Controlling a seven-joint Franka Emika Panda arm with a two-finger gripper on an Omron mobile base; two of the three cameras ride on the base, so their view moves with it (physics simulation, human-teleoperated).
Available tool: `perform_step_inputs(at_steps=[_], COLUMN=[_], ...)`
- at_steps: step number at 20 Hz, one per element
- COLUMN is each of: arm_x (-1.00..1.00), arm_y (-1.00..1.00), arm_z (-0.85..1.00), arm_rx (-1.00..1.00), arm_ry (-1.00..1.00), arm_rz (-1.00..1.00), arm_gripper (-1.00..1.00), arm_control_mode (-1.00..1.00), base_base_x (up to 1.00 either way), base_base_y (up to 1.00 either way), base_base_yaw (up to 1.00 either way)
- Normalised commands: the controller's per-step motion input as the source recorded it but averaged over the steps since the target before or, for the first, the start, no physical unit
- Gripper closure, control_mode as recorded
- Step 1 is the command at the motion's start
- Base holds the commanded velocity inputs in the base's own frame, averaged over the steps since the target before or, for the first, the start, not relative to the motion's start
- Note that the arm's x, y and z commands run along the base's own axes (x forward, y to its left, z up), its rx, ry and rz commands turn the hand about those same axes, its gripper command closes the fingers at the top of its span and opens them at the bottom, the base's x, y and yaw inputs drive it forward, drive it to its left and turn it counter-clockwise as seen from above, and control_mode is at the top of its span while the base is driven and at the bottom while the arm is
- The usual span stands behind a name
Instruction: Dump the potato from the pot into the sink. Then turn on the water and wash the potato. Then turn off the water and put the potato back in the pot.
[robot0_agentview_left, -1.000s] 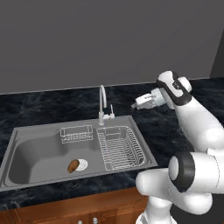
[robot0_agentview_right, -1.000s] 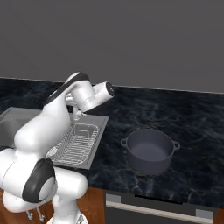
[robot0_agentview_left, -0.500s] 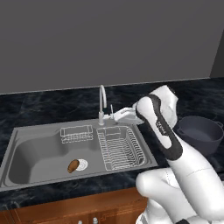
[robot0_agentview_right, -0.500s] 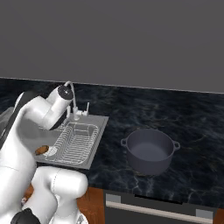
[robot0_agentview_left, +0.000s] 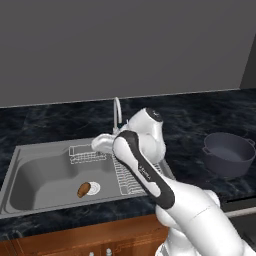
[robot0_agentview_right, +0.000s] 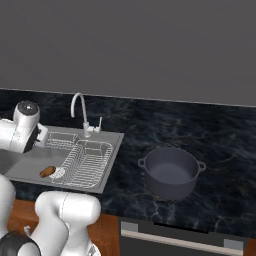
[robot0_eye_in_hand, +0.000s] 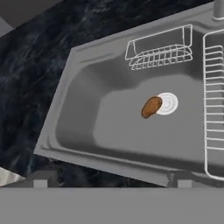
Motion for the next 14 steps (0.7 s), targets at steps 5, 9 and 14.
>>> perform_step_inputs(at_steps=[5, 9, 14], arm_x=[0.38, 0.49, 0.52], arm_y=[0.71, 0.44, 0.09], arm_z=[0.0, -0.1, -0.33], arm_rx=[-0.09, -0.11, -0.14], arm_ry=[0.27, 0.26, 0.23], arm_rz=[-0.21, -0.19, -0.15], arm_gripper=[-1.0, -1.0, -1.0], arm_control_mode=[-1.0, -1.0, -1.0], base_base_x=[0.0, 0.0, 0.0], base_base_y=[0.0, 0.0, 0.0], base_base_yaw=[0.0, 0.0, 0.0])
